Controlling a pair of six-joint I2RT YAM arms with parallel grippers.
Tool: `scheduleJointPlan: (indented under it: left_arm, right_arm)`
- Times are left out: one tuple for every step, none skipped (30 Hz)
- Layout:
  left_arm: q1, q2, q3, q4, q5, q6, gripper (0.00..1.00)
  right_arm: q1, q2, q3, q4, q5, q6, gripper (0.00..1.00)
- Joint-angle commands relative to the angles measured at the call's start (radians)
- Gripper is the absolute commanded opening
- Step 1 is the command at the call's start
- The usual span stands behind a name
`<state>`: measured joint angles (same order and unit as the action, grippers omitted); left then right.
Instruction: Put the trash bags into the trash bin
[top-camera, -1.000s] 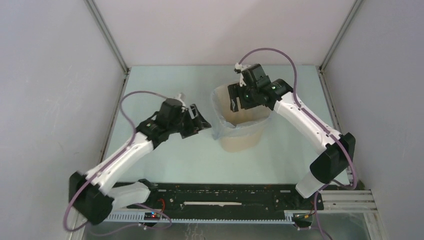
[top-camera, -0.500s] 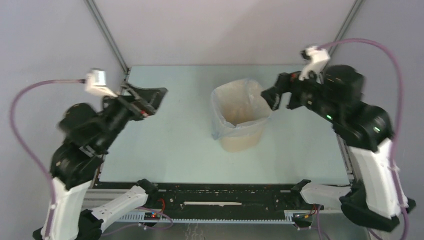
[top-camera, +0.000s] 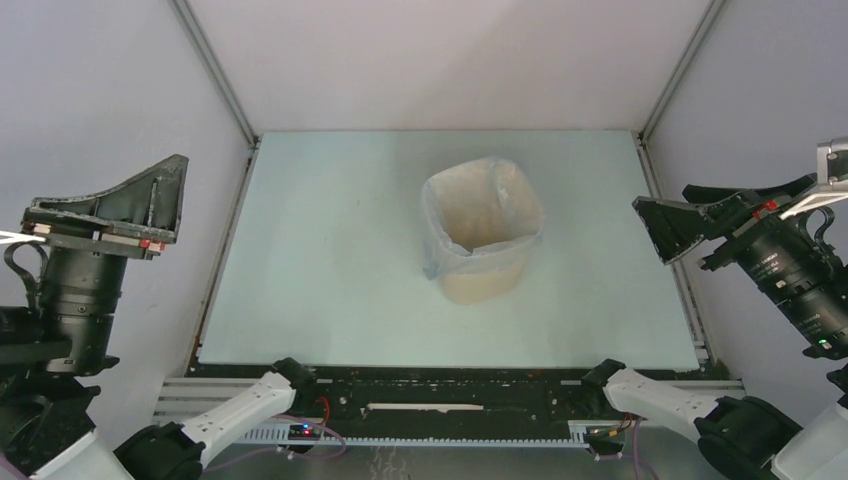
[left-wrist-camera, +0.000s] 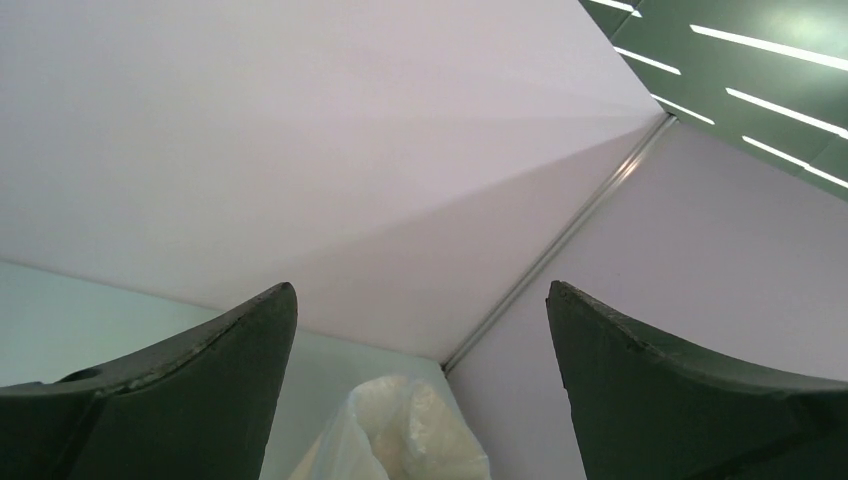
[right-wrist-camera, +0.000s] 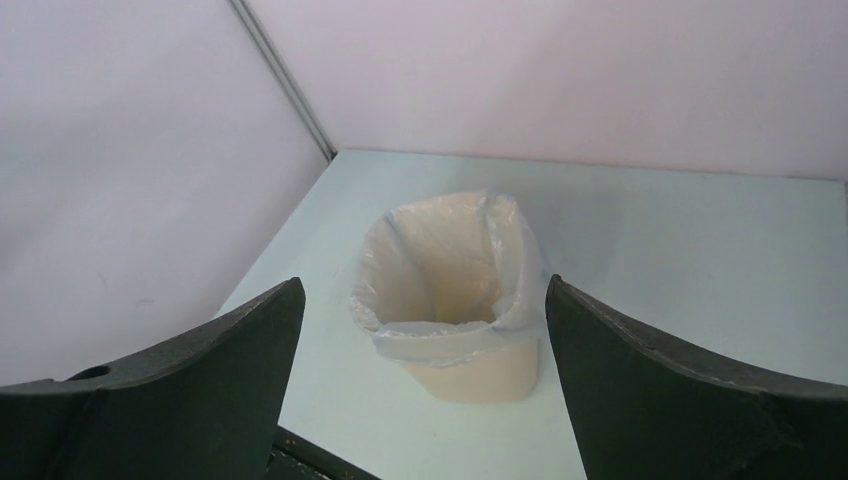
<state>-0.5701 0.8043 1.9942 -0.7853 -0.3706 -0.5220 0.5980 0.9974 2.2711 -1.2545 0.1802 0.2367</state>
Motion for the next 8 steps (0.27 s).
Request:
scheduleJointPlan:
  left_arm:
    - [0.0, -0.009, 0.003, -0.044, -0.076, 0.045, 1.0]
    - [0.0, -0.016, -0.003, -0.045, -0.084, 0.042, 1.0]
    - [0.001, -0.023, -0.009, -0.045, -0.086, 0.04, 1.0]
    - [0.0, -0.031, -0.018, -0.043, -0.086, 0.035, 1.0]
    - [0.0, -0.037, -0.028, -0.04, -0.089, 0.03, 1.0]
    - [0.0, -0.043, -0.037, -0.038, -0.091, 0.027, 1.0]
    - [0.0, -0.047, -0.045, -0.036, -0.096, 0.022, 1.0]
    - [0.0, -0.05, -0.048, -0.035, -0.098, 0.02, 1.0]
  right_arm:
    - [-0.001, 0.023, 0.001, -0.023, 0.038, 0.045, 1.0]
    - [-0.001, 0.022, -0.003, -0.018, 0.042, 0.051, 1.0]
    - [-0.001, 0.012, -0.022, -0.005, 0.043, 0.053, 1.0]
    - [-0.001, -0.009, -0.065, 0.029, 0.021, 0.044, 1.0]
    - [-0.002, -0.034, -0.115, 0.071, -0.012, 0.029, 1.0]
    - [-0.002, -0.059, -0.161, 0.105, -0.029, 0.026, 1.0]
    - [-0.001, -0.071, -0.181, 0.128, -0.03, 0.033, 1.0]
    - [-0.001, -0.072, -0.179, 0.134, -0.03, 0.04, 1.0]
